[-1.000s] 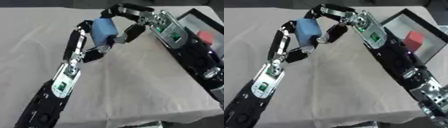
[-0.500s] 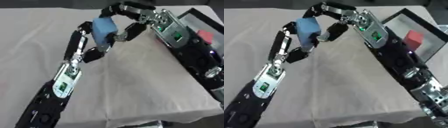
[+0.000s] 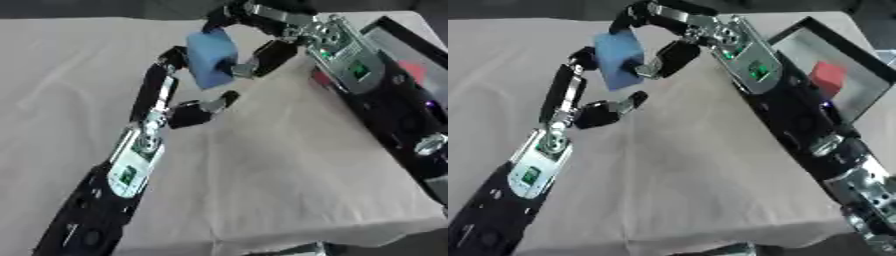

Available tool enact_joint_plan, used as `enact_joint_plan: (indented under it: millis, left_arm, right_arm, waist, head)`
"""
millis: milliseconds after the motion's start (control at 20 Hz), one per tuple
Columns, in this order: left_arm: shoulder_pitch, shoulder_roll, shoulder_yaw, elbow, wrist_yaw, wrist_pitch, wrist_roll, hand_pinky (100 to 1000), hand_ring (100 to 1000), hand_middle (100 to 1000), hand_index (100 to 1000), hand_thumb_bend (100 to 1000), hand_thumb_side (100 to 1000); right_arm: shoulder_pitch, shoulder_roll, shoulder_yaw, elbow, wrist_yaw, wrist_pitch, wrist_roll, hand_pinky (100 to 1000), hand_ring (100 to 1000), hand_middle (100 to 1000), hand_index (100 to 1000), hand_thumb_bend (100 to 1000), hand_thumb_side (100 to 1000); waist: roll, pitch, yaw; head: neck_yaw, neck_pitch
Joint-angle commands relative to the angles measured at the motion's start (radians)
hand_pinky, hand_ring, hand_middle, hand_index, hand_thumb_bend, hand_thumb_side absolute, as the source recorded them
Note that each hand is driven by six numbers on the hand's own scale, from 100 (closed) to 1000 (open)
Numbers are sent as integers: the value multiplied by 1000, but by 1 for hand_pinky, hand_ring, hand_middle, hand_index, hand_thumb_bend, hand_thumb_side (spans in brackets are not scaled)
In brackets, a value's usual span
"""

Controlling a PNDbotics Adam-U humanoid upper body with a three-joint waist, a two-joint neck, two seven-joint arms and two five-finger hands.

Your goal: Pick up the objects with one hand, pass them to the other hand, and then place them into the box on the other side of the table.

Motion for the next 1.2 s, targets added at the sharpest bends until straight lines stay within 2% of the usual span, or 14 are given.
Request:
enact_joint_plan:
  millis: [50,750,1200]
  left_arm:
    - [-1,-5,-6,-6,-23,-21,-25,791,703,718,901,648,217]
    - [15,11,19,10,9,19,14,775,678,695,883,629,256]
    - [28,28,27,12,34,35,39,775,677,693,880,640,281]
  right_arm:
    - [-24,-39,-39,-11,-5,11,-14,949,979,589,693,199,107]
    - [-11,-99,-64,-35,-57,25,-46,948,974,587,692,192,100]
    - [71,-219,-136,-62,-130,58,-99,959,983,594,700,167,100]
  waist:
    - [0,-22,-1]
    - [1,-37,-21]
    - [5,-44,-42]
  head:
    - [1,-4]
    - [10,-2]
    - [4,-1]
